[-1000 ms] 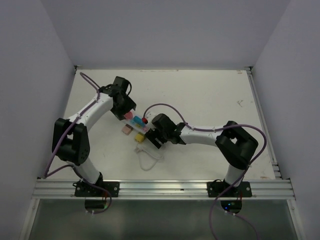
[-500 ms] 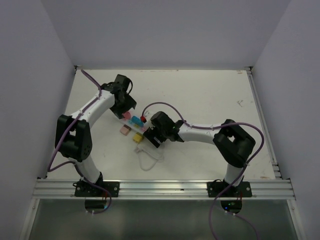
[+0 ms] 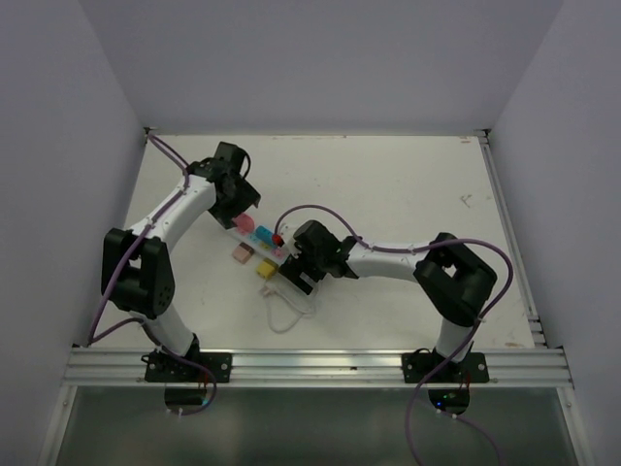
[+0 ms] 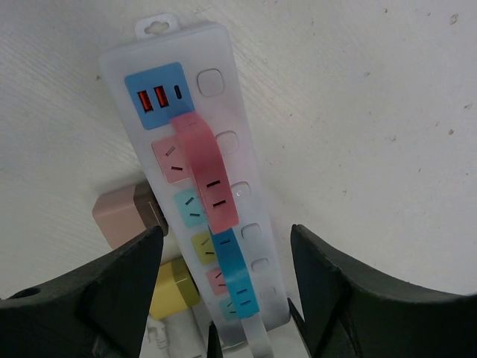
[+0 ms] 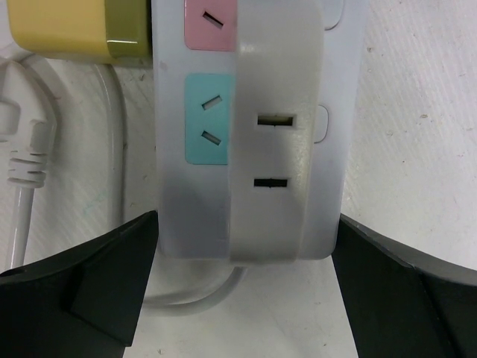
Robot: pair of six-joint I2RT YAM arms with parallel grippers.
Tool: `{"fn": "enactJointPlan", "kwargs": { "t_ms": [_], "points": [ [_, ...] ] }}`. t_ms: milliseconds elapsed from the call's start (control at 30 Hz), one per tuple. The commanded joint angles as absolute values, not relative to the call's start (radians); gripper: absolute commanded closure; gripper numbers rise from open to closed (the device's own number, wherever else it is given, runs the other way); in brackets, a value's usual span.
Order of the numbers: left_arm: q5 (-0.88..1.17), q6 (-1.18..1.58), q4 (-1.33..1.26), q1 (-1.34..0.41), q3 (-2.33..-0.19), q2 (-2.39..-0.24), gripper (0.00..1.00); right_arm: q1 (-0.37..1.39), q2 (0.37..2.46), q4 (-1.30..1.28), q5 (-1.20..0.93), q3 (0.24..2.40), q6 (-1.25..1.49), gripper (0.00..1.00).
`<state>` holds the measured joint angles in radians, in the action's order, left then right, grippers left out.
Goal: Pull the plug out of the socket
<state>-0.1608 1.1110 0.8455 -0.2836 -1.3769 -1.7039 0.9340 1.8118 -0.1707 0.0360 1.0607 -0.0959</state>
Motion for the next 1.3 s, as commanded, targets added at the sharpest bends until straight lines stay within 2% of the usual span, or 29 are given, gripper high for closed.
{"fn": "enactJointPlan", "kwargs": {
  "t_ms": [0,967,1067,1167,1200,1267],
  "points": [
    [-0.167,1.094,0.819,-0.276,-1.374,-1.666,0.26,0.939,1.769,-0.149,0.029,1.038,-0.124,0.01],
    [-0.16,1.083,0.808,-0.276,-1.373,-1.671,0.25,0.928,1.778,-0.02,0.045,1.052,-0.129,0.02],
    [-0.164,1.083,0.808,-0.275,-1.37,-1.674,0.25,0.928,1.793,-0.018,0.046,1.054,-0.132,0.06],
    [-0.166,1.083,0.808,-0.275,-1.365,-1.677,0.25,0.927,1.807,-0.006,0.046,1.04,-0.132,0.18],
    [-0.169,1.083,0.808,-0.275,-1.365,-1.677,0.25,0.927,1.813,-0.005,0.046,1.035,-0.132,0.27],
    [-0.169,1.083,0.805,-0.273,-1.361,-1.681,0.26,0.927,1.822,-0.005,0.048,1.023,-0.132,0.37]
  ]
}}
